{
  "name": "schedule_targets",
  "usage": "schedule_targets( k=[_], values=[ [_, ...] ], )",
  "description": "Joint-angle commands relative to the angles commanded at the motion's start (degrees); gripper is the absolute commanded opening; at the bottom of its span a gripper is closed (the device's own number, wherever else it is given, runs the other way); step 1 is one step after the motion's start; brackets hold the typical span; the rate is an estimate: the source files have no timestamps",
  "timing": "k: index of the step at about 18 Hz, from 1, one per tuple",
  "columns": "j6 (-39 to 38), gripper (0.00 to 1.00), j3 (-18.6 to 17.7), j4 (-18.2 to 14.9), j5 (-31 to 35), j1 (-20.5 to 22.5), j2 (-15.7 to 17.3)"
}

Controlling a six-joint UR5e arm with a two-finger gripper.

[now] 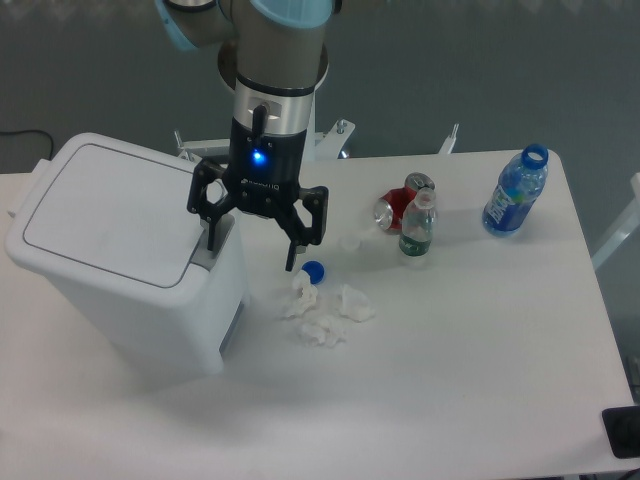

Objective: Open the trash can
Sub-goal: 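Lower the gripper finger onto the lid edge beside the hinge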

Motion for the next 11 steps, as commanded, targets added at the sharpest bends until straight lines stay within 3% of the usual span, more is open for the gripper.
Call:
schedule_targets(
  k=[11],
  values=[
    [0.18,1.0,0.0,0.0,0.0,-0.35,-0.09]
  ],
)
